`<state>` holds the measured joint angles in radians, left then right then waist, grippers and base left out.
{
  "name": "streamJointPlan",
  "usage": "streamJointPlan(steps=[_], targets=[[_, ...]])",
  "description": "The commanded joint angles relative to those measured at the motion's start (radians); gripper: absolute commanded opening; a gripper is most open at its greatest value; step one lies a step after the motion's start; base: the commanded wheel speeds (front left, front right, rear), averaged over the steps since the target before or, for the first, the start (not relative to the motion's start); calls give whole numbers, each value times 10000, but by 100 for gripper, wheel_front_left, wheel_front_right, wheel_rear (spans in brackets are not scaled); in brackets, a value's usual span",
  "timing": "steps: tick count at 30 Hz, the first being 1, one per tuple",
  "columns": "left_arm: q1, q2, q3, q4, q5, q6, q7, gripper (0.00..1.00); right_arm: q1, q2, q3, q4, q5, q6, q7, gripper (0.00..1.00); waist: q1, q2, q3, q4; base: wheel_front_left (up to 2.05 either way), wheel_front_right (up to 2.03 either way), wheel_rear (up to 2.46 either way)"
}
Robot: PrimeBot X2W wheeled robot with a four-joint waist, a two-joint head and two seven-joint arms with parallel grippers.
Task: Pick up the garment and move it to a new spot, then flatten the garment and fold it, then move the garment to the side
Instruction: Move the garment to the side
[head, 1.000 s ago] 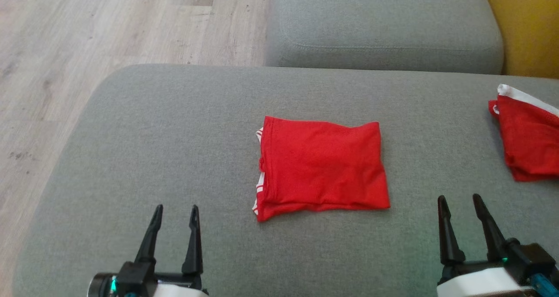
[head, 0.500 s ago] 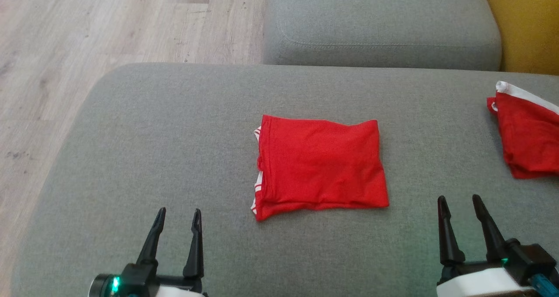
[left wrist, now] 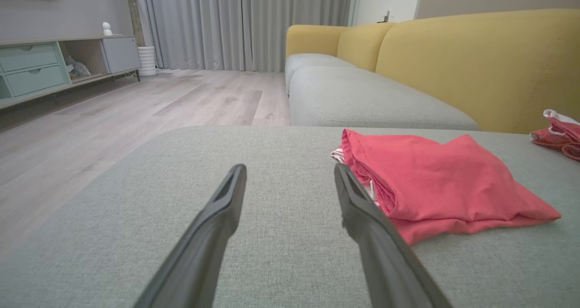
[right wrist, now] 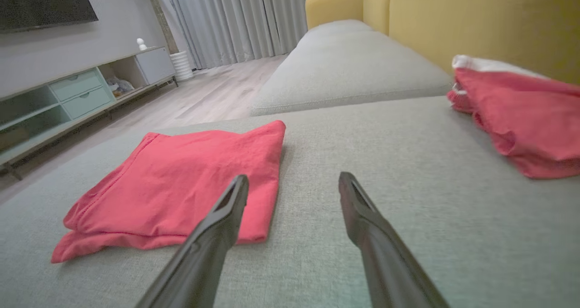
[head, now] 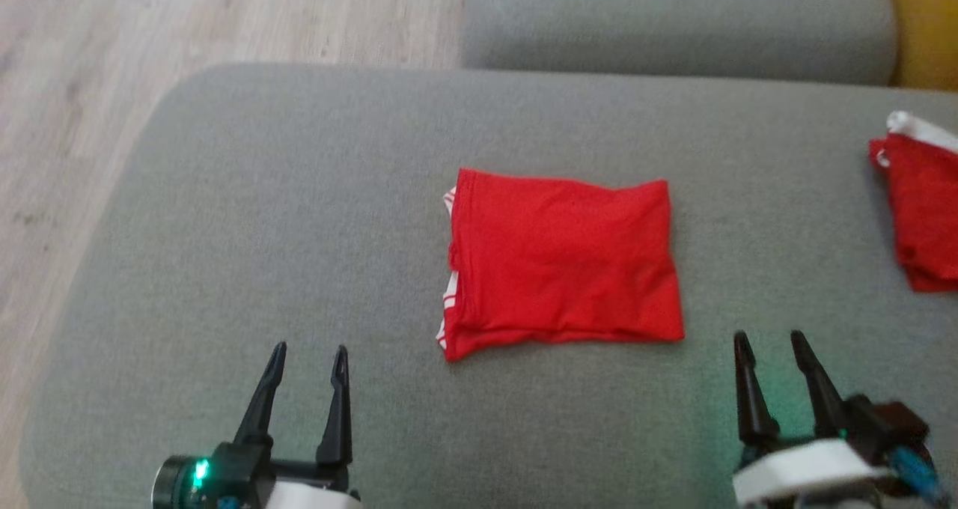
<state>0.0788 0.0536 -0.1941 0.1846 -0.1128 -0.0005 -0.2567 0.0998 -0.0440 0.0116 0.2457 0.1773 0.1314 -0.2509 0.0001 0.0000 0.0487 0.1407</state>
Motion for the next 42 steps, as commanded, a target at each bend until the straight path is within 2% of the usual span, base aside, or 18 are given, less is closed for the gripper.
streamJointPlan(steps=[1,5,6,9,14,19,20,21,22,30,36,42], targets=[[-596,-30,238,-356,116,-12,-51,100,-787,-64,308,-56,216,-7,-108,100,-1,0,284,135,0,0,0],[-854,-31,-48,-328,-14,55,-51,100,-1782,-64,757,1547,794,-7,-105,100,-1,0,533,358,0,0,0],[-1013,-32,-281,-321,-95,113,-51,100,-2386,-63,844,2351,1059,-7,-35,100,-1,0,642,523,0,0,0],[-1203,-32,-613,-353,-233,182,-51,100,-3275,-63,776,3443,1446,-7,211,100,-1,0,782,788,0,0,0],[-1410,-33,-800,-382,-398,334,-51,100,-4418,-70,642,4878,1822,-7,405,100,-1,0,1003,1179,0,0,0],[-1482,-33,-839,-405,-465,411,-51,100,-5229,-128,464,6120,1958,-7,501,100,-1,0,1201,1292,0,0,0],[-1496,-33,-850,-411,-478,426,-51,100,-5373,-142,459,6315,1951,-7,486,72,-1,0,1242,1296,0,0,0],[-1515,-33,-862,-417,-493,439,-51,100,-5505,-157,468,6480,1935,-7,451,25,-1,0,1283,1295,0,0,0],[-1536,-33,-872,-422,-508,450,-51,100,-5628,-168,534,6608,1899,-7,410,0,-1,0,1319,1288,0,0,0],[-1687,-33,-827,-526,-499,444,-51,100,-6539,-625,772,6744,1510,-7,9,0,-1,0,1706,921,0,0,0],[-1891,-33,-746,-592,-396,365,-51,100,-7427,-1587,876,6231,546,-7,-88,0,-1,0,2156,361,0,0,0],[-2122,-33,-678,-627,-311,267,-51,100,-8025,-2806,525,5515,-352,-7,-95,0,-1,0,2573,-257,0,0,0]])
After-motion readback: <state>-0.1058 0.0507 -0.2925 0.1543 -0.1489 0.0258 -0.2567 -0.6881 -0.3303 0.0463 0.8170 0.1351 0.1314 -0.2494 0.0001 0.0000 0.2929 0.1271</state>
